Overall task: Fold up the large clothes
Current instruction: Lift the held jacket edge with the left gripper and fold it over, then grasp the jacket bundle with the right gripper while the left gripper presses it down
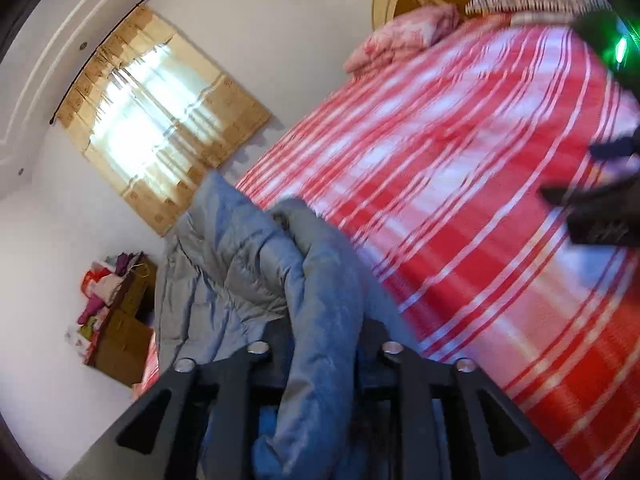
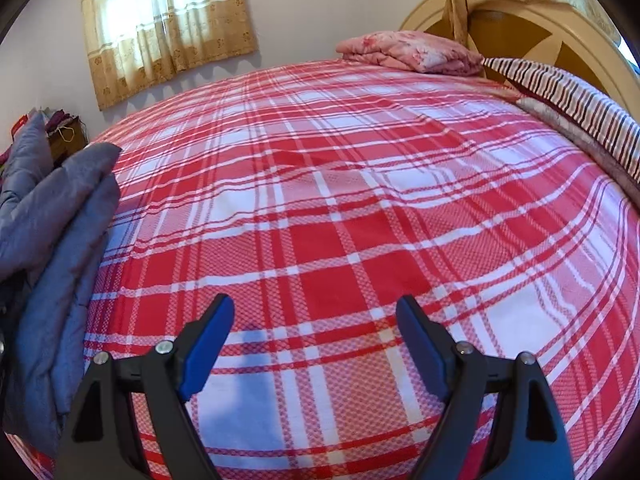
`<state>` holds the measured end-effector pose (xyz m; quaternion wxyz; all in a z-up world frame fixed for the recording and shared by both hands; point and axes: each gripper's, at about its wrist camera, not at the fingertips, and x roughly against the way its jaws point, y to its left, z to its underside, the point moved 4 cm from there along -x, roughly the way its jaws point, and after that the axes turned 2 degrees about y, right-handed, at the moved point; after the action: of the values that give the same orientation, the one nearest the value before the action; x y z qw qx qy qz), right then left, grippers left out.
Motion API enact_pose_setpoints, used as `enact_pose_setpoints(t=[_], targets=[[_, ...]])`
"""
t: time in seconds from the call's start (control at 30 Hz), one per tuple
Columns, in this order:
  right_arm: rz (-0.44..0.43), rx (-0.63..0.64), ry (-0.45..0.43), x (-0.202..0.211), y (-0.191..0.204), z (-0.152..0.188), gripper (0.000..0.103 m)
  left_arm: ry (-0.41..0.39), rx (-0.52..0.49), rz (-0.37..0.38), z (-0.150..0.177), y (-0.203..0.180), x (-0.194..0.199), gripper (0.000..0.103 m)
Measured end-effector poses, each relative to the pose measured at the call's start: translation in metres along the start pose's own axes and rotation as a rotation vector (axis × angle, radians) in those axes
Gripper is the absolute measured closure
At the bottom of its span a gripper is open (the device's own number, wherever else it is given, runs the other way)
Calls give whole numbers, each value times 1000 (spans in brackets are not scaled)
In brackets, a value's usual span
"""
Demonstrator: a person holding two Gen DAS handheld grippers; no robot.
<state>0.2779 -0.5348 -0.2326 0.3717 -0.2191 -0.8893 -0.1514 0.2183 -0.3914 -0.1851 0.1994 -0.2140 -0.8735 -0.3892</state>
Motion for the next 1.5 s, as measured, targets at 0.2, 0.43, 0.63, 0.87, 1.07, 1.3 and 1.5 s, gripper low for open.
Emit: enact_pose_setpoints(t=[0.2, 0.43, 0.63, 0.87, 1.07, 1.3, 1.5], targets=[[16, 34, -1, 0, 5, -10, 29, -153, 184, 63, -27, 69, 70, 20], [-96, 93, -6, 20, 65, -57, 56, 54, 499, -217, 26, 211, 5, 8], [-156, 217, -38, 63, 167, -114, 60, 299, 742, -299, 93, 270, -77, 8], [-89, 297, 10, 36, 257, -109, 63, 262, 689, -207, 74, 219, -99, 7], [-5, 257, 53, -11, 233, -70, 65, 202, 757, -185, 69, 227, -99, 8], [41, 203, 31, -32, 206, -48, 65, 329, 817, -126, 89, 219, -140, 7], [84, 234, 10, -40, 212, -41, 65, 306, 798, -166, 96, 201, -149, 7]])
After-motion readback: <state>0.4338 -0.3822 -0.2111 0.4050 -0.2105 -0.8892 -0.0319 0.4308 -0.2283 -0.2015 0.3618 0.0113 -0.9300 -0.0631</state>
